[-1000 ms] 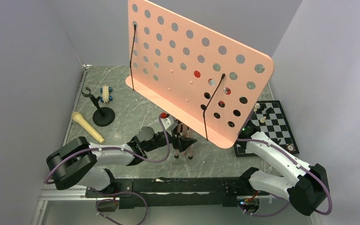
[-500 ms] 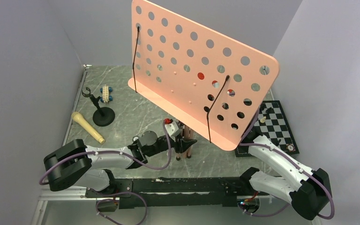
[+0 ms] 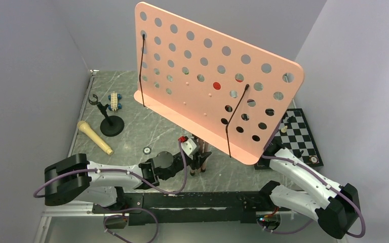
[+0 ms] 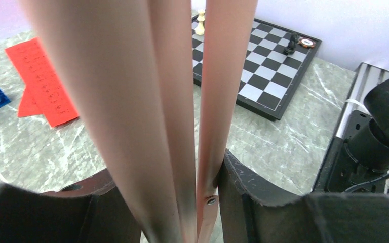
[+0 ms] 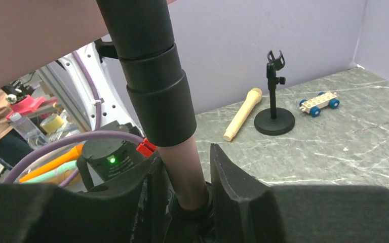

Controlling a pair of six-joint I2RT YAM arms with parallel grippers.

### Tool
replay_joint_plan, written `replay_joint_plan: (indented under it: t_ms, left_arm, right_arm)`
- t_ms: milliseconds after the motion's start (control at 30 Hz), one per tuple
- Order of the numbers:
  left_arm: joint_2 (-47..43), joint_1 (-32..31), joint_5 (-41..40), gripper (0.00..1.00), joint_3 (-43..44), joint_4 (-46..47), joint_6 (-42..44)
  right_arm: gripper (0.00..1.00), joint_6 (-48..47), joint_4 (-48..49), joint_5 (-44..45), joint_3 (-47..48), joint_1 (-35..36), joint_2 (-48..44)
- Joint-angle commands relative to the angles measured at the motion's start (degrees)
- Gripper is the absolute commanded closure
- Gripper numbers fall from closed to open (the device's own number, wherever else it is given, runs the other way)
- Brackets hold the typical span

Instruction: Pack up the instrument practice props

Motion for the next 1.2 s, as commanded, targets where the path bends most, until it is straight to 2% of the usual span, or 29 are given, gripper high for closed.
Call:
replay_joint_plan:
  t_ms: [0,200,267,400,433,600,800,967,1167]
  left_arm:
    - [-0.6,-2.3,-11.0,1.0,1.8,-3.4,7.9]
    - [0.4,-4.0,-14.9,1.0,2.1,-2.7,9.1]
    - [0.4,-4.3,-15.5,1.0,2.1,-2.7,9.3]
    - [0.5,-4.9,-16.9,1.0,2.5,-3.2,10.0]
    - [0.4,-5.1,-17.7,1.0,2.5,-3.3,10.1]
    - [-2.9,-5.7,-21.0,1.0,3.2,-6.0,10.6]
    - [-11.3,-5.7,-24.5,1.0,5.7,-15.7,9.8]
    - [-17.3,-5.7,-24.7,1.0,8.1,-26.8,6.7]
    - [-18.9,-5.8,-24.8,1.0,6.5,-29.7,2.2]
  right_arm:
    - [0.6,1.6,0.8,5.6,0.1,0.7,-2.1]
    - [0.54,2.6,2.3,8.4,0.8,1.7,-1.1]
    - [0.63,2.7,2.6,8.1,1.6,2.1,-0.3]
    - [0.97,2.6,2.5,9.1,2.9,3.0,1.3]
    - [1.0,2.7,2.9,9.5,2.9,3.3,1.4]
    - [1.0,6.1,2.6,7.6,6.3,3.5,3.5]
    - [1.0,14.1,3.8,3.5,16.0,3.2,11.8]
    - [1.0,27.8,13.2,-0.1,22.0,0.9,21.6]
    - [1.0,37.6,19.4,-1.1,24.7,-0.9,30.8]
